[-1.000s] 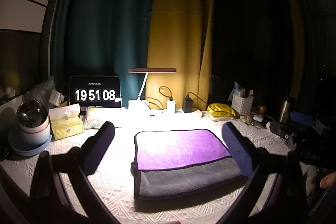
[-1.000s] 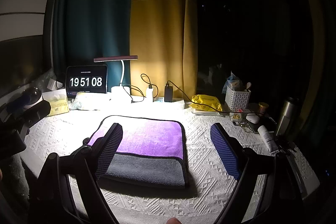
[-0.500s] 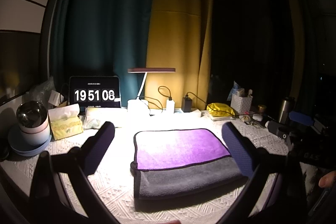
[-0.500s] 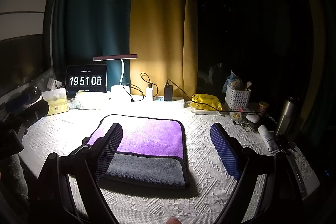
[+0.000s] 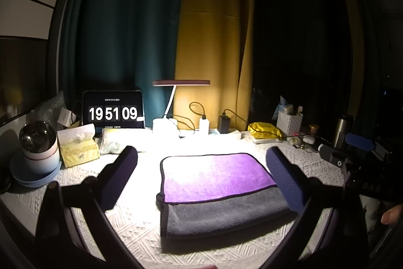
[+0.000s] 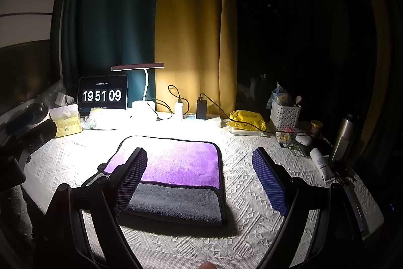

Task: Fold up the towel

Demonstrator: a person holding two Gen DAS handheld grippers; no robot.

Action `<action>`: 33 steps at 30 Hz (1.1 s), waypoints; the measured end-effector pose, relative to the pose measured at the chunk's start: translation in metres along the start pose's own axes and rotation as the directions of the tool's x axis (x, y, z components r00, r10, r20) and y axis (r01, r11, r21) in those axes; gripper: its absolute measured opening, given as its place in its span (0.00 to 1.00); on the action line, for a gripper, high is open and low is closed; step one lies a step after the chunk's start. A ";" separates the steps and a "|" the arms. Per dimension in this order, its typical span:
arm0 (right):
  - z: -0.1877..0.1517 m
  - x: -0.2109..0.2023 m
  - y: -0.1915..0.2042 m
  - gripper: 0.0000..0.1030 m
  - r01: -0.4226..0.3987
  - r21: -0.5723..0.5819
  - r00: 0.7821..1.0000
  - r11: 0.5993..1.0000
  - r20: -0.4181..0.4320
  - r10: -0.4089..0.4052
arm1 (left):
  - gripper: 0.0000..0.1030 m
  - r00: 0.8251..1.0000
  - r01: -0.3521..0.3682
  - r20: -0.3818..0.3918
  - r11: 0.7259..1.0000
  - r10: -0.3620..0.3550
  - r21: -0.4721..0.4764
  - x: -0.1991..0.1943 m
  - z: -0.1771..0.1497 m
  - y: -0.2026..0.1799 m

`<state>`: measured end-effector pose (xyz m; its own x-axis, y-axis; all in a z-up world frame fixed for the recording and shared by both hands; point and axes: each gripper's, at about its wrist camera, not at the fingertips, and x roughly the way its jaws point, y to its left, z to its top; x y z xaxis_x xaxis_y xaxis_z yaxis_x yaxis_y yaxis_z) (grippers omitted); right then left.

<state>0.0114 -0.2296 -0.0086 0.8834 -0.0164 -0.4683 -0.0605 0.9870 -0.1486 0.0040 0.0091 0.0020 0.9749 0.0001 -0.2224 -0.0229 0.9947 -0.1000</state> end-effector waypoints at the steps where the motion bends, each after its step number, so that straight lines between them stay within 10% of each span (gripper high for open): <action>1: 0.001 0.000 -0.001 0.86 0.000 0.000 1.000 1.000 0.000 0.000 | 0.99 1.000 0.000 0.000 1.000 0.000 -0.001 0.000 0.000 0.000; 33: 0.001 0.004 0.001 0.86 -0.001 -0.003 1.000 1.000 -0.009 0.001 | 0.99 0.999 0.027 -0.026 1.000 -0.027 -0.013 0.008 -0.005 0.002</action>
<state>0.0155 -0.2289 -0.0092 0.8790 -0.0166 -0.4765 -0.0631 0.9865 -0.1509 0.0102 0.0102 -0.0047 0.9691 -0.0298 -0.2449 0.0005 0.9929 -0.1185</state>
